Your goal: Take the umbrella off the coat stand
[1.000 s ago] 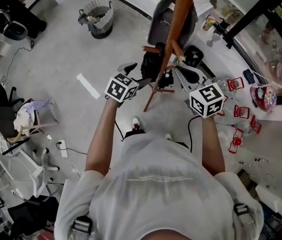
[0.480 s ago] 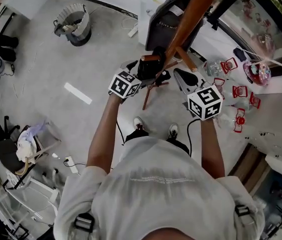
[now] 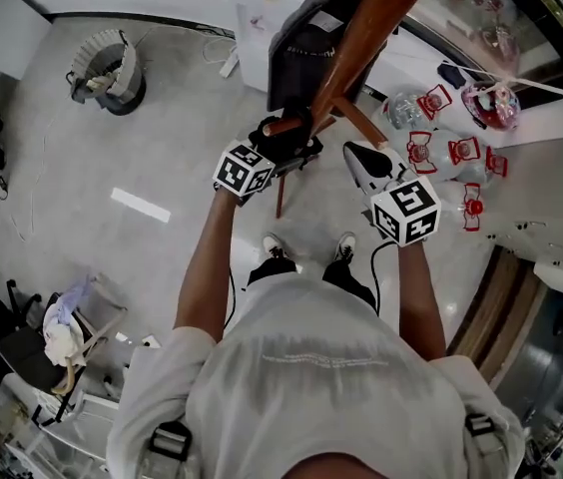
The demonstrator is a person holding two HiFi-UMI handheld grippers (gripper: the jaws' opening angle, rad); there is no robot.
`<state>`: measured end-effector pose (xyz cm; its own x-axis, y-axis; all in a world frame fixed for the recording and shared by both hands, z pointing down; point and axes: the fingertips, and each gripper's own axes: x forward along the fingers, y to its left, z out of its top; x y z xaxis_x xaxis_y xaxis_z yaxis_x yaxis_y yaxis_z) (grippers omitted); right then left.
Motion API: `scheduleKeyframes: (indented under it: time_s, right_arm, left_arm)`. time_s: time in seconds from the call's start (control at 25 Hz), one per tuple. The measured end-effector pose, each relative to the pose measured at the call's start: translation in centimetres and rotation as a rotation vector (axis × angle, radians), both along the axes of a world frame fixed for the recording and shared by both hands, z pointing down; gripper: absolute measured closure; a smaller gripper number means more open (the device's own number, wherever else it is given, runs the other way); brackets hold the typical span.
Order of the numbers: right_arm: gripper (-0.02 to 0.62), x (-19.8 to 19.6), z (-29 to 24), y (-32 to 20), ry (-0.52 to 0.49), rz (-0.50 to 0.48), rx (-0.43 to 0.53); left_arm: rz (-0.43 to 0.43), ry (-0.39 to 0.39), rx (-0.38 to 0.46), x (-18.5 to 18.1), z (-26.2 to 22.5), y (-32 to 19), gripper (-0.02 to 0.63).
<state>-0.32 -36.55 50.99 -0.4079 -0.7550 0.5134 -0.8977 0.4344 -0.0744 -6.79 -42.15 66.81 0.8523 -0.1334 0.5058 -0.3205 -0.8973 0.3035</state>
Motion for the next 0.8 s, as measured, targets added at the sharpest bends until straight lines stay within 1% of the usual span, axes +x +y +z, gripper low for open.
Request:
scheduleKeyframes:
  time_s: [0.12,0.16,0.24,0.32,0.44,0.64,0.8]
  right_arm:
    - [0.571,0.7,0.0,0.2,-0.001,0.027,-0.001]
    - [0.571,0.9,0.0,0.3,-0.002,0.032,0.0]
    - [0.571,1.1,-0.1,0.2,-0.005,0.039,0.006]
    - [0.571,1.2,-0.3,0.1,-0.011,0.043,0.013]
    - [0.571,1.7,-0.6,-0.1,-0.021,0.05,0.018]
    - [0.571,2.7,-1.7,-0.3,-0.031,0.072,0.043]
    - [0.571,3.5,-2.1,0.0,-0.059,0.084,0.048]
  left_arm:
    - [-0.003,0.01,0.061,0.5,-0.2,-0.2,0.143]
    - [-0.006,0.008,0.076,0.6,-0.2,-0.2,0.154]
    - [-0.019,0.009,0.098,0.5,-0.3,-0.2,0.217]
    - [-0.035,0.006,0.114,0.4,-0.4,-0.2,0.249]
    - [-0.047,-0.015,0.124,0.2,-0.4,0.0,0.273]
    - [-0.041,-0.064,0.122,-0.6,-0.8,0.6,0.295]
    - [-0.095,-0.058,0.114,-1.6,-1.7,1.1,0.302]
